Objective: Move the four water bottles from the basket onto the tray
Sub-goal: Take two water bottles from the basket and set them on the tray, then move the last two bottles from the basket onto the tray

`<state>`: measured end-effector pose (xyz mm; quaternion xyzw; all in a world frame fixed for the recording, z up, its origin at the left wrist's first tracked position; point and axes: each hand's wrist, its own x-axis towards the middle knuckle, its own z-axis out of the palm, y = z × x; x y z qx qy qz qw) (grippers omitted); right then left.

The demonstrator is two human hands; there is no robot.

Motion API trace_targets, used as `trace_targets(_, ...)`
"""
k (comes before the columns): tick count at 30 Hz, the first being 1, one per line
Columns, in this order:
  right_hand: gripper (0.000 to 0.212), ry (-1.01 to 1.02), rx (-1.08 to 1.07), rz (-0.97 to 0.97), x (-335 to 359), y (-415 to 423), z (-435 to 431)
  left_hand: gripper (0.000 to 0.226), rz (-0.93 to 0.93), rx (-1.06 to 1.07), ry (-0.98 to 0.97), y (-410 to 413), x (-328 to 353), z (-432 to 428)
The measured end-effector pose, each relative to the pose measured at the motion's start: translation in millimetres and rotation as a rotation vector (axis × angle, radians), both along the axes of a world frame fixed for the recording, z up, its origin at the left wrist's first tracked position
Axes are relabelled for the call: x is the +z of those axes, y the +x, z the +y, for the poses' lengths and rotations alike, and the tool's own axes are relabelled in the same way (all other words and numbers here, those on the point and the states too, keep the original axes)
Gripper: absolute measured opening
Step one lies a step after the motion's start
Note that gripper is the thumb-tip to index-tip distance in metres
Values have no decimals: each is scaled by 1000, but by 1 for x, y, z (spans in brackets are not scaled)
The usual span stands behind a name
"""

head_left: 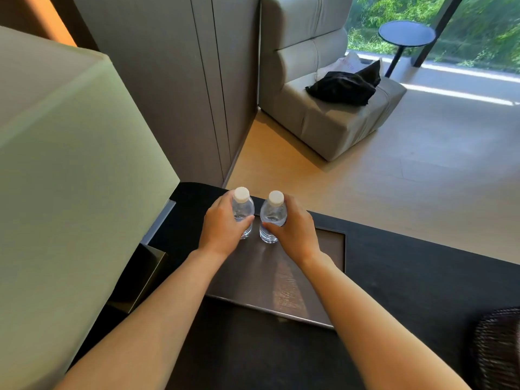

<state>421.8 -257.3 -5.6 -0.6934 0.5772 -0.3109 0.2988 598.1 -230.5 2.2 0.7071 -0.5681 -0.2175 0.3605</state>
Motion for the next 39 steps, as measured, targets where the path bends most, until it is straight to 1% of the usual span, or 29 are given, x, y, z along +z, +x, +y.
trace_targets(7,68,-45,41,58,-4,3,-8,65,-16,-12,6,6,-5,-12)
trace_targets(13,72,-28,37,71,-5,5,-7,66,1,2,1,6,-7,-13)
trace_targets(16,79,-19,27,93,-4,4,-4,71,3,-5,8,6,-7,-11)
trace_targets(19,91,4,25,135,-4,1,-1,76,-15,-20,53,10,-5,-8)
trace_targets(21,95,27,18,159,-1,-2,5,80,-7,8,95,12,-2,-2)
trace_targets(24,93,35,5,188,5,-12,19,94,-18,47,165,13,1,15)
trace_targets(26,92,42,-1,221,8,-22,35,98,-33,60,204,12,3,31)
trace_targets(30,90,79,-31,293,12,-45,76,91,-35,77,269,4,10,75)
trace_targets(33,87,102,-39,357,16,-61,115,76,-68,30,301,-7,17,119)
trace_targets(36,79,104,-34,434,24,-83,162,69,-166,-45,343,-24,25,168)
trace_targets(39,65,112,-47,503,33,-107,217,63,-275,-122,354,-45,31,219)
